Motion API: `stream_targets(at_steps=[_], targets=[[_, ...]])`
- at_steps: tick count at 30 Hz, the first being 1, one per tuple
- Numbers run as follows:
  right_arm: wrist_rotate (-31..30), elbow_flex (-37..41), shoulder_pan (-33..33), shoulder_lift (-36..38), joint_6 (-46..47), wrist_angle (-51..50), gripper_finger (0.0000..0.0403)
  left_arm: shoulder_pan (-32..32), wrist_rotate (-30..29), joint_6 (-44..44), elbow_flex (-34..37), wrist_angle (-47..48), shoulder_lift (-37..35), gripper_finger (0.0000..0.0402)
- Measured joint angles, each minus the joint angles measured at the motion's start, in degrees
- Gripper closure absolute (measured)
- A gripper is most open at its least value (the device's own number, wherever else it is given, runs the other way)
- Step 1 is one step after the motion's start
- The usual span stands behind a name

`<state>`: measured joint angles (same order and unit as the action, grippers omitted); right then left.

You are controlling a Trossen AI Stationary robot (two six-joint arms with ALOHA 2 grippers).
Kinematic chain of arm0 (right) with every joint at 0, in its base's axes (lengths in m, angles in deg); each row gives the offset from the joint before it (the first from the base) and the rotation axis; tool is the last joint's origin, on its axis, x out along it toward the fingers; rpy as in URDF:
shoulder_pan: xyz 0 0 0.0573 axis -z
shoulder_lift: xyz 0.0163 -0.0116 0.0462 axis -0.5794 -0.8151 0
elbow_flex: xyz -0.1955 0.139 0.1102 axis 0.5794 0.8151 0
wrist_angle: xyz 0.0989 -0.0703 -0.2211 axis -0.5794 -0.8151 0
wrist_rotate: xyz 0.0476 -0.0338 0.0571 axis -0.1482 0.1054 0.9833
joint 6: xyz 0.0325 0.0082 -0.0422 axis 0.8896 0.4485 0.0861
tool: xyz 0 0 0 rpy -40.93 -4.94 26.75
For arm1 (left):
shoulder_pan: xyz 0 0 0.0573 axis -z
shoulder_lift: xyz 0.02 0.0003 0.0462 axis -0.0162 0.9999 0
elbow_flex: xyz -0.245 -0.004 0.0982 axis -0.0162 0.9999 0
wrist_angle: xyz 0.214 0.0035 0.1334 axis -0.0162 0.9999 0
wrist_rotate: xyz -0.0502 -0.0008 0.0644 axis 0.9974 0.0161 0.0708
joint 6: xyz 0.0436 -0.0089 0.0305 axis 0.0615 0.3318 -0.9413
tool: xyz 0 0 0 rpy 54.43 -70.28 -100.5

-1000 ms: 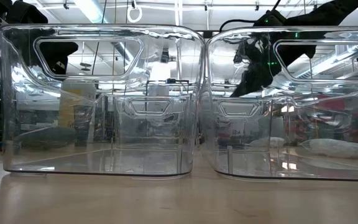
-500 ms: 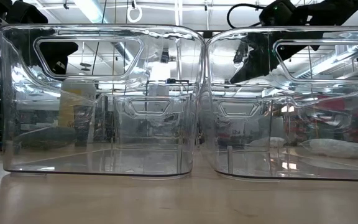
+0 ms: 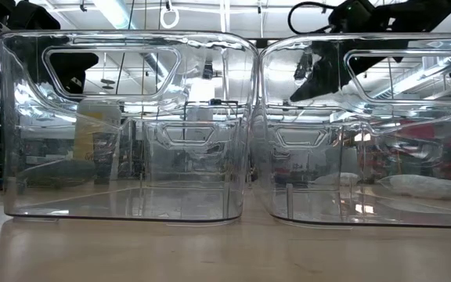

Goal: Pick & Place Travel size toiletries
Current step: Put the cotton pack into the bottom right transparent bin

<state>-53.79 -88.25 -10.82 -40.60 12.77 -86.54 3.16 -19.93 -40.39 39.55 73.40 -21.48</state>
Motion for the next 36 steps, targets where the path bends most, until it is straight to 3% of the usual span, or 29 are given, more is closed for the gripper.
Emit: stream_targets(at_steps=[6,36], targets=[[2.8,0.0,0.0,2.8,0.0,0.0,0.0366,0.0,0.0,0.0,0.0,0.0,0.0,0.0379],[2.9,2.9,0.0,11.6,-2.1,-0.6,0.0400,0.0,0.0,0.0,0.0,0.0,0.0,0.0379]])
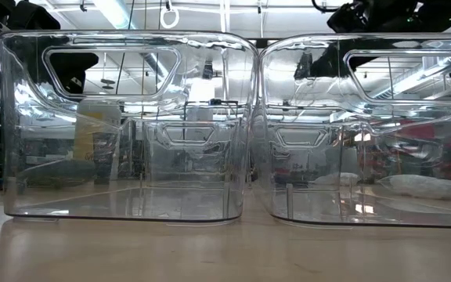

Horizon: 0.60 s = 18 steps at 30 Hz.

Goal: Pick & Place Travel size toiletries
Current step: Put the cotton pack into the bottom right transparent bin

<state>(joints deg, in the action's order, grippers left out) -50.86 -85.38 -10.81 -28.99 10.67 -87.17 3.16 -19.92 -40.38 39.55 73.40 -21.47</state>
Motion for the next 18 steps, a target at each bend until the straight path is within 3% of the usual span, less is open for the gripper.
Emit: stream_targets(at_steps=[18], targets=[[0.3,0.0,0.0,9.6,0.8,-14.2,0.0401,0.0,0.0,0.0,0.0,0.0,0.0,0.0379]])
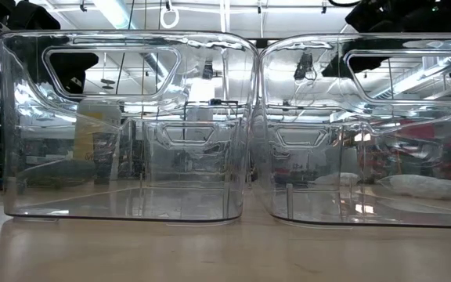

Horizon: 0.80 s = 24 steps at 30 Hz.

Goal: Pick & Place Travel size toiletries
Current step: Put the cotton pack into the bottom right transparent bin

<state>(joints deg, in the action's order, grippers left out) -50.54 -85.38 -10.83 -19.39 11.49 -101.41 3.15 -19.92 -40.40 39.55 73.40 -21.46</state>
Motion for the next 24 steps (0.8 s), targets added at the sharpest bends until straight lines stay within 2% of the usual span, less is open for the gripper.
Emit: stream_targets(at_steps=[9,24], targets=[[1.3,0.0,-1.7,2.8,0.4,-5.8,0.0402,0.0,0.0,0.0,0.0,0.0,0.0,0.0379],[1.3,0.0,-16.5,5.3,1.0,-15.7,0.0399,0.0,0.0,0.0,0.0,0.0,0.0,0.0379]])
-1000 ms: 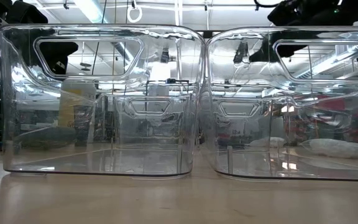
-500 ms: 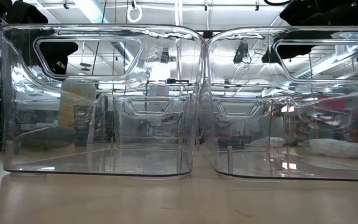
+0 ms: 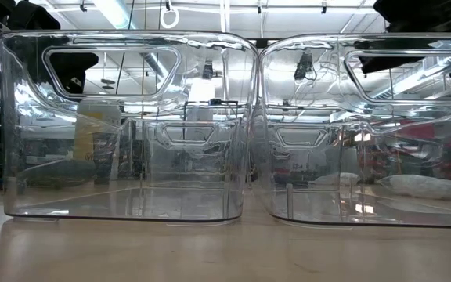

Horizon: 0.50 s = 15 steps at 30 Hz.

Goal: Pick & Place Travel size toiletries
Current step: Put the cotton pack into the bottom right transparent bin

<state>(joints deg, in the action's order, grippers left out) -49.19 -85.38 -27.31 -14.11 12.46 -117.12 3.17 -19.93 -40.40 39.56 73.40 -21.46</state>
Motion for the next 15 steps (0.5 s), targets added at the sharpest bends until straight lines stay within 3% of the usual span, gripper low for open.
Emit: stream_targets(at_steps=[15], targets=[[0.0,0.0,-3.0,0.0,5.3,-3.6,0.0396,0.0,0.0,0.0,0.0,0.0,0.0,0.0379]])
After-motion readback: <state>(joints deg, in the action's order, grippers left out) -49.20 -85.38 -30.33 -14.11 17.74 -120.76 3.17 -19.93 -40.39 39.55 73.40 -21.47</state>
